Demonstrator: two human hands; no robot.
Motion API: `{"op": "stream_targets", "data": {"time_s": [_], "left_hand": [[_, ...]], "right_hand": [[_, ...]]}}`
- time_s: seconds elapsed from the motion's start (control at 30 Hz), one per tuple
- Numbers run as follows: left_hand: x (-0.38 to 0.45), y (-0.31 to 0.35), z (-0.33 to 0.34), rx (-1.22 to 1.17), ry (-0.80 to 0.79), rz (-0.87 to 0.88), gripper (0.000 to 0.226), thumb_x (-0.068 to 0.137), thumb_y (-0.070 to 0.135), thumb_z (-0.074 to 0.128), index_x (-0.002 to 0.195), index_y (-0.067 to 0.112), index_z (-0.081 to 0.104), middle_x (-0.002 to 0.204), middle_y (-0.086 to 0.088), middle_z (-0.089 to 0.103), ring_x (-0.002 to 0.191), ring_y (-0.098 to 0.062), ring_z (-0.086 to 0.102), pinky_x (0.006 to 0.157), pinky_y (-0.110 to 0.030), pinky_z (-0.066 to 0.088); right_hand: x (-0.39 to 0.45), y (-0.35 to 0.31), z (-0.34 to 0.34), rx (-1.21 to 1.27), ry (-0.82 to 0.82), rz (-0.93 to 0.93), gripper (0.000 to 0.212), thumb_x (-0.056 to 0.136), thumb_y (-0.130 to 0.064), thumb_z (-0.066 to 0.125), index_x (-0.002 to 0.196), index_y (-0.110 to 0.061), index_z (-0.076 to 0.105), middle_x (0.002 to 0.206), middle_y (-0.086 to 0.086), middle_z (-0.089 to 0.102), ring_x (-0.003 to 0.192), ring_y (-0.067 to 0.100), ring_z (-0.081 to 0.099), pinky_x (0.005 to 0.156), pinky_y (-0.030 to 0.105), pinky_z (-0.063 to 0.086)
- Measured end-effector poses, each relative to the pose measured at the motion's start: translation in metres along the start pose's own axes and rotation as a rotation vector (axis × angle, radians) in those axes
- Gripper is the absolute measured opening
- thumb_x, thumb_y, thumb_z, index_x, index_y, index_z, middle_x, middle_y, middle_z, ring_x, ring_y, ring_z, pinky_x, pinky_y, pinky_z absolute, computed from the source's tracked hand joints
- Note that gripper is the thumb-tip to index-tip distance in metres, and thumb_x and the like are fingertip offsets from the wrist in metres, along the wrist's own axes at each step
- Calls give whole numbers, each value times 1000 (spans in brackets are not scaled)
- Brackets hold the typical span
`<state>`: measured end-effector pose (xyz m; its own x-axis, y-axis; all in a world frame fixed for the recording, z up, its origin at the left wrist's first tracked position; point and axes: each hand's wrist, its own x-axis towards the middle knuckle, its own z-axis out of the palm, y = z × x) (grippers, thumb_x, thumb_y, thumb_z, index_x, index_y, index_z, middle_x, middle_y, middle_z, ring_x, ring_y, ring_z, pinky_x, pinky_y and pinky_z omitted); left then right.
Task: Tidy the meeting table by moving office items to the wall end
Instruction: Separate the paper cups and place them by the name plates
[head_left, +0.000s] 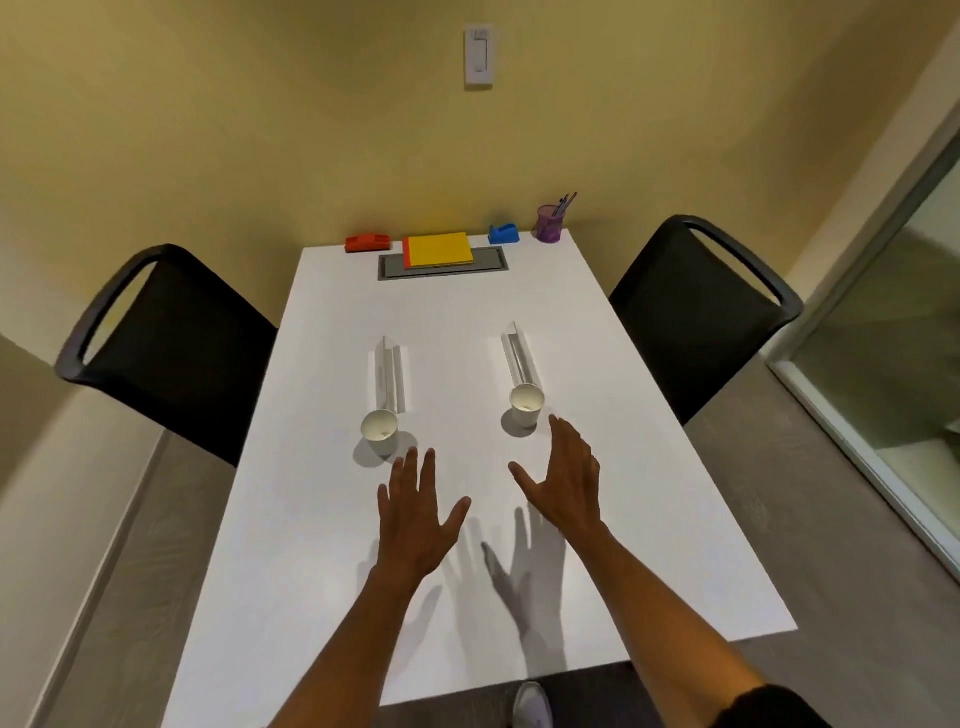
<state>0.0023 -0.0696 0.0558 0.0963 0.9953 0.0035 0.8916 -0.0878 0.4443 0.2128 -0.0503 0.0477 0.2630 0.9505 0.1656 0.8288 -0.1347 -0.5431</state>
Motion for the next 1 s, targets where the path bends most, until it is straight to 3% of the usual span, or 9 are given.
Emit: {"op": "stream_targets", "data": {"time_s": [0.17, 0.3, 0.43, 0.53, 0.8, 1.0], "left_hand": [[-19, -20, 2, -151, -10, -116, 89, 87, 56, 56, 153, 16, 11, 161, -8, 11, 149, -26, 9, 120, -46, 17], [-2, -38, 17, -394, 71, -349, 90, 80, 45, 72, 149, 11, 25, 152, -12, 32, 141, -30, 25, 114, -42, 26], [37, -57, 37, -495, 149, -539, 86, 74, 35, 80, 142, 7, 37, 139, -16, 44, 132, -33, 38, 105, -44, 36], [70, -70, 53, -556, 227, -645, 81, 71, 28, 83, 136, 3, 42, 127, -20, 51, 122, -35, 47, 96, -44, 42], [132, -93, 92, -544, 315, -708, 85, 68, 24, 86, 136, 3, 39, 127, -19, 48, 122, -33, 45, 101, -45, 40], [159, -98, 106, -556, 350, -732, 84, 61, 28, 89, 130, 6, 46, 121, -16, 54, 119, -32, 47, 102, -43, 38]], "right_hand": [[-18, -6, 7, 191, -48, 175, 94, 78, -53, 71, 151, -18, 22, 151, 4, 35, 137, 27, 35, 110, 44, 33], [0, 3, 24, 320, -64, 287, 93, 77, -45, 76, 149, -18, 25, 148, 3, 38, 138, 25, 36, 112, 43, 34], [33, 20, 48, 430, -70, 359, 90, 75, -35, 81, 146, -16, 30, 142, 3, 43, 130, 23, 44, 107, 42, 41], [62, 38, 71, 485, -87, 390, 88, 74, -28, 83, 145, -14, 33, 140, 5, 43, 123, 22, 50, 96, 31, 46], [122, 73, 121, 496, -128, 387, 86, 70, -20, 86, 141, -8, 40, 139, 9, 47, 123, 22, 55, 96, 22, 39], [143, 75, 145, 543, -81, 390, 74, 64, -21, 89, 128, -12, 52, 123, 7, 55, 117, 21, 56, 99, 30, 46]]}}
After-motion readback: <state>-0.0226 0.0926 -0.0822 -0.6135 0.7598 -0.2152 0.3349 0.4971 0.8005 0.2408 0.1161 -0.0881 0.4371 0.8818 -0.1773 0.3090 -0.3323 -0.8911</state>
